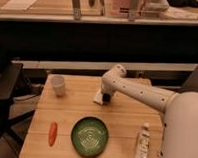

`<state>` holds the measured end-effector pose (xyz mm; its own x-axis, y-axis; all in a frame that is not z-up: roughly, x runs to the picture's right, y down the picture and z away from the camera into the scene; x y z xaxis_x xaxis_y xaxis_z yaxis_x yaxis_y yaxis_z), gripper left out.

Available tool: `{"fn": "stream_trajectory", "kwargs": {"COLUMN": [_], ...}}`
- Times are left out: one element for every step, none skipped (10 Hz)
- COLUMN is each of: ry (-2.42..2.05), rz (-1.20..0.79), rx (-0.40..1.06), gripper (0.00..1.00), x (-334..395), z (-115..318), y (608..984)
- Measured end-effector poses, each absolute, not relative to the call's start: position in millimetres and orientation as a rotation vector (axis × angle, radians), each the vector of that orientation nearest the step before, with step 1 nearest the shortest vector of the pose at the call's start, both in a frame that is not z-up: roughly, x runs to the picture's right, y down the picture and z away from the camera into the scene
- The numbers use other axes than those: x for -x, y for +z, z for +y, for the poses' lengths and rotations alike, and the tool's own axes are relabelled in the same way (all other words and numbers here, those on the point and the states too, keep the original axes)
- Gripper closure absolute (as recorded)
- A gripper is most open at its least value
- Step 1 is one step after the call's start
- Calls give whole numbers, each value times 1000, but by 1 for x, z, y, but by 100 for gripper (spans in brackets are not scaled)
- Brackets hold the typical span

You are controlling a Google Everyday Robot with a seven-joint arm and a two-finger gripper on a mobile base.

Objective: Place the eraser on the white sponge

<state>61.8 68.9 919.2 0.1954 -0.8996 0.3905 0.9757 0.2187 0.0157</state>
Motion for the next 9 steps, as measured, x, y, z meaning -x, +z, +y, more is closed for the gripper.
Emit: {"fn": "stream_trajectory", "kwargs": {"ry": [-1337,-1343,-1347,-1352,-1358,-1361,-1365,-1371,-1376], "rz": [-350,-353,-355,-357,-361,-362,-364,-367,-369], "rx": [258,258,258,257,258,258,259,259,259], "gripper": [97,97,97,97,97,97,97,97,97], "x": [-62,-61,-60,-60,-59,-59,-59,-58,-57], "z": [69,69,69,69,68,69,68,68,68], "y": [919,919,919,919,919,919,919,919,919]}}
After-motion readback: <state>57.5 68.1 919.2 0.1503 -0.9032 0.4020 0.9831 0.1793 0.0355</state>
